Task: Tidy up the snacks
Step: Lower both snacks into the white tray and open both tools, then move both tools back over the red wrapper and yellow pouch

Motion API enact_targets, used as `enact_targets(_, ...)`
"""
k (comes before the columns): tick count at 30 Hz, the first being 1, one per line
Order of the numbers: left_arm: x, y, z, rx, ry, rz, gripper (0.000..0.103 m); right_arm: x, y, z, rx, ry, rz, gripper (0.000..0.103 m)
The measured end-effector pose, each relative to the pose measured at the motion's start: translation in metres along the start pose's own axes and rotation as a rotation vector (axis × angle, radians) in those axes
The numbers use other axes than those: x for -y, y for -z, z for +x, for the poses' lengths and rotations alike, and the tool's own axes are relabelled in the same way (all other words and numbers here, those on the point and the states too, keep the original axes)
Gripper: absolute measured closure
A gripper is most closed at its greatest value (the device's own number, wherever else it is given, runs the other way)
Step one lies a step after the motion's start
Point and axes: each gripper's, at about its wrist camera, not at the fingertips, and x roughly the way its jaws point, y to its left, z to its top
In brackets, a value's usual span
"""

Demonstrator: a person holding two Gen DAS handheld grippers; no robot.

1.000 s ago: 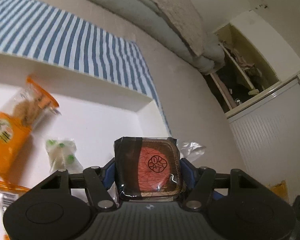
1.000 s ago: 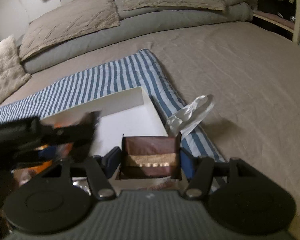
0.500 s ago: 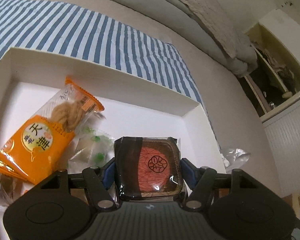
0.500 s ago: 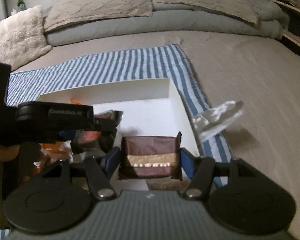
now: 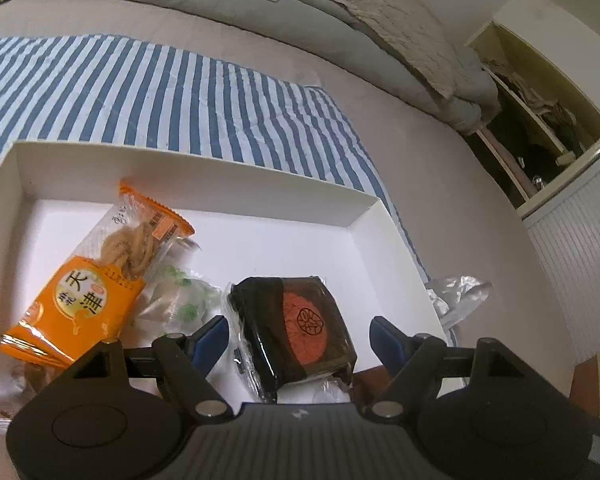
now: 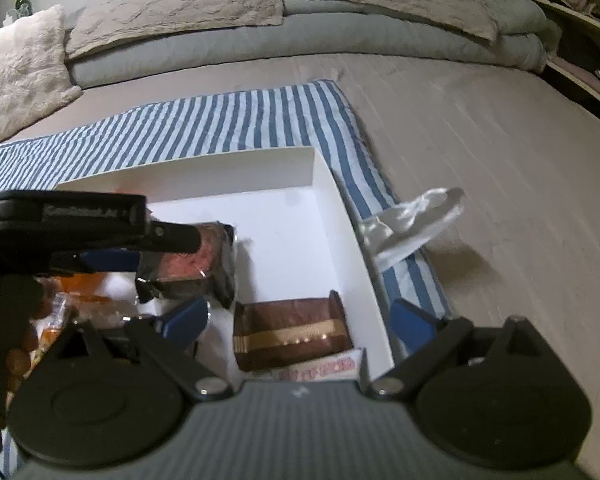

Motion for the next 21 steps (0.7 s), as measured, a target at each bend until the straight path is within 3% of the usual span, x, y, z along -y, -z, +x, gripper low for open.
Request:
enact_targets(12, 0.015, 0.001, -0.045, 0.016, -0.032, 0.127, 0.023, 0.002, -0.002, -0.027, 0.007, -0.023, 0.093, 0.004)
enact_targets(21, 0.016, 0.004, -0.075, 0.026, -0.091, 0.189, 0.015, -0.001, -0.003, -0.054, 0.046, -0.02, 0.121, 0.002)
